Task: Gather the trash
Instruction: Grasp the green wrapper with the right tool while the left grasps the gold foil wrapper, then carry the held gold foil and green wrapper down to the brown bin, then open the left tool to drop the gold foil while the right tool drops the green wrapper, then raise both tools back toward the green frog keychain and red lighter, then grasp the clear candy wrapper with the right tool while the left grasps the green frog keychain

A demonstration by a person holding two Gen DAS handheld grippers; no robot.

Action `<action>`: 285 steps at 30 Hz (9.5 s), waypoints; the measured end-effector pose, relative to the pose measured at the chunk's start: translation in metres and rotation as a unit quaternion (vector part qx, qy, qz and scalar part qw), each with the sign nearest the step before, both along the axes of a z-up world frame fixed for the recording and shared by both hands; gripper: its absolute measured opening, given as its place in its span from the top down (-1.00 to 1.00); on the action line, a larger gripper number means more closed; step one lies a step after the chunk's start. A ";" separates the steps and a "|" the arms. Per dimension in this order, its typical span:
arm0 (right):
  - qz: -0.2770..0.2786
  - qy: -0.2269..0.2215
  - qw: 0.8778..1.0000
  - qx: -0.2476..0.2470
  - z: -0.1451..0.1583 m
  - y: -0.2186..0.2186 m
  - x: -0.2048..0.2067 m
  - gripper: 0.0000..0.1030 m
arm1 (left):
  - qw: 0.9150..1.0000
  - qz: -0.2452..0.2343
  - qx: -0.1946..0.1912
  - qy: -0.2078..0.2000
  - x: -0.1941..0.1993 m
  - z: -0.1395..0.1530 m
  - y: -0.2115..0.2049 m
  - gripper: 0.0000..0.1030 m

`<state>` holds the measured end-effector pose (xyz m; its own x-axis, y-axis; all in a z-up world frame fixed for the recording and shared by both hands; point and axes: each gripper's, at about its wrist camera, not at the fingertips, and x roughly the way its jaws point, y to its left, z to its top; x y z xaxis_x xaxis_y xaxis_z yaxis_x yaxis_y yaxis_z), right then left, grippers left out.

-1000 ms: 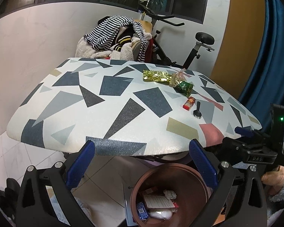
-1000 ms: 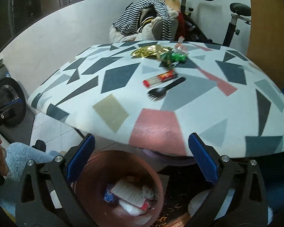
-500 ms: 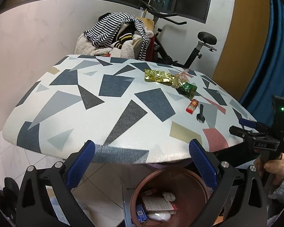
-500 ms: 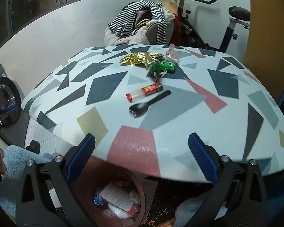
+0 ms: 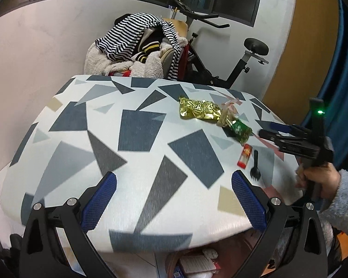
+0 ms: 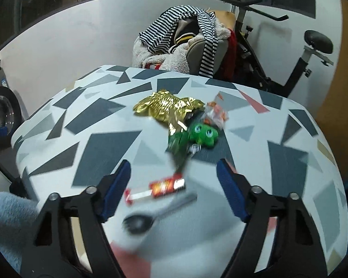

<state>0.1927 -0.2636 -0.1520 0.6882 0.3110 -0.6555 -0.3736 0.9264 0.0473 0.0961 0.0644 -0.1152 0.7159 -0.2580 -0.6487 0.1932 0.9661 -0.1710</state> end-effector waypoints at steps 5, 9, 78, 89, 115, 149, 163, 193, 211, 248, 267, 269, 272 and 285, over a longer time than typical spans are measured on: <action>0.005 0.007 1.000 -0.009 -0.010 0.016 0.044 -0.17 | 1.000 -0.001 -0.016 0.017 0.036 -0.002 -0.003 -0.88; 0.011 0.031 0.999 -0.018 -0.025 0.025 0.066 0.00 | 0.998 0.004 -0.043 0.036 0.065 -0.009 -0.003 -0.88; -0.029 0.009 0.996 0.079 -0.020 -0.015 0.059 0.64 | 0.997 -0.055 -0.040 0.039 0.166 0.009 -0.040 0.66; -0.027 -0.012 0.993 0.111 0.026 -0.018 0.008 0.65 | 0.997 -0.079 -0.016 0.013 0.067 0.042 -0.026 0.66; 0.012 -0.030 0.990 0.140 0.052 0.002 -0.150 0.65 | 0.992 -0.124 0.007 0.027 -0.128 0.002 -0.018 0.66; -0.001 0.015 0.988 0.154 0.010 -0.005 -0.176 0.65 | 0.978 -0.184 -0.023 0.096 -0.099 -0.065 -0.085 0.95; 0.030 0.065 0.986 0.153 -0.021 0.012 -0.190 0.65 | 0.996 -0.082 -0.016 -0.007 -0.121 -0.015 -0.047 -0.76; 0.084 0.149 0.984 0.045 -0.093 0.069 -0.195 0.43 | 1.000 -0.010 0.015 -0.003 -0.135 -0.030 -0.023 -0.88; 0.031 0.101 0.992 0.066 -0.076 0.048 -0.191 -0.89 | 1.000 0.009 0.011 0.001 -0.133 -0.035 -0.015 -0.88; -0.051 0.053 0.995 0.061 -0.004 -0.041 0.056 -0.89 | 0.996 -0.041 -0.011 -0.074 0.010 -0.002 -0.039 -0.88; -0.061 0.149 0.986 0.052 -0.039 -0.025 0.189 0.20 | 0.995 -0.092 -0.040 0.026 0.113 -0.041 -0.077 -0.69; -0.054 0.137 0.987 0.063 -0.030 -0.037 0.176 0.20 | 0.993 -0.112 -0.035 0.034 0.131 -0.042 -0.095 -0.68; -0.058 0.113 0.990 0.068 -0.018 -0.058 0.156 0.20 | 0.989 -0.141 -0.017 0.040 0.157 -0.045 -0.127 -0.63; -0.106 0.072 0.988 0.090 -0.003 -0.124 0.109 0.20 | 0.979 -0.166 0.047 0.108 0.241 -0.078 -0.252 -0.47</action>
